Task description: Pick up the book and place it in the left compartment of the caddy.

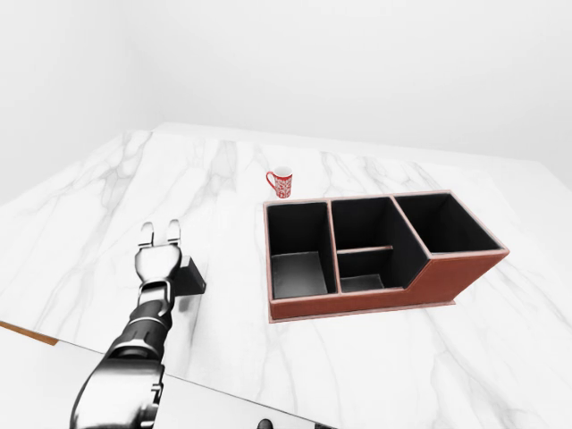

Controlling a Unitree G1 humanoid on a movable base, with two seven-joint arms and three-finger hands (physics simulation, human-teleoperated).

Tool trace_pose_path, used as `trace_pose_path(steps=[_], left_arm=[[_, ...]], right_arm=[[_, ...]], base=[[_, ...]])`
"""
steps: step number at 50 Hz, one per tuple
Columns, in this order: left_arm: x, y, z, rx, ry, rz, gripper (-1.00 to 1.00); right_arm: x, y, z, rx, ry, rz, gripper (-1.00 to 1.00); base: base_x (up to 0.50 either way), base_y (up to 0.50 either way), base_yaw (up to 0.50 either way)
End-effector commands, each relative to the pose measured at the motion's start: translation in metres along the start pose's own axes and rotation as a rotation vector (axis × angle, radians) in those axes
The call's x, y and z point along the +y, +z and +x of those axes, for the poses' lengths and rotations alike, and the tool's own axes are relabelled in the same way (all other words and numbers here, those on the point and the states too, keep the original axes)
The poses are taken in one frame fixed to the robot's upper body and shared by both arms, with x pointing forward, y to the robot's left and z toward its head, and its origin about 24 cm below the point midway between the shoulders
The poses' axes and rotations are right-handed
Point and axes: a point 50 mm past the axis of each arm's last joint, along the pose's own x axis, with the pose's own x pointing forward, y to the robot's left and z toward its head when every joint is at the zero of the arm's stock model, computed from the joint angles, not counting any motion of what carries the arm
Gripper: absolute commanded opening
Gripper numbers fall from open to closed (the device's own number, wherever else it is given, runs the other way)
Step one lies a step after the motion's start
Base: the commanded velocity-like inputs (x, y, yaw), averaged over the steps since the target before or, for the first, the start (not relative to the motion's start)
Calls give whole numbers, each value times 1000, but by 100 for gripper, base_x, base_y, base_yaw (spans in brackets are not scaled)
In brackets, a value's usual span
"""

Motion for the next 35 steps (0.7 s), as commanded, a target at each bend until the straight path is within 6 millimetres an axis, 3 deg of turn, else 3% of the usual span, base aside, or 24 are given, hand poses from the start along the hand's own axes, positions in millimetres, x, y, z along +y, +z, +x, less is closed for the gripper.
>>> trace_pose_path(steps=[1,13,14,25,26,27,28,30,31,35], left_arm=[[-2,-1,0,-4,-21,23,100],[-11,6,-5,-33,-59,53,98],[-11,7,-5,-33,-59,50,76],[-11,9,-6,-34,-58,42,79],[-12,9,-6,-36,-61,44,70],[-13,9,-7,-38,-65,47,43],[-13,9,-7,-37,-65,44,32],[-15,10,-8,-42,-72,50,-80],[-15,9,-8,-39,-74,48,-100],[-17,9,-10,-37,-81,47,-100]], right_arm=[[0,1,0,-2,-2,0,100],[0,1,0,-4,-1,-2,100],[0,0,0,0,-1,-2,100],[-1,1,1,-5,-4,-1,100],[0,1,1,-4,-3,-1,100],[0,1,1,-4,-3,-1,100],[0,1,0,-3,-3,-1,100],[0,0,0,2,-2,-1,100],[-1,-1,0,6,-1,0,100],[0,-2,0,6,0,0,100]], base=[[0,0,0],[0,0,0],[0,0,0],[0,0,0],[0,0,0],[0,0,0],[0,0,0],[0,0,0],[0,0,0],[0,0,0]])
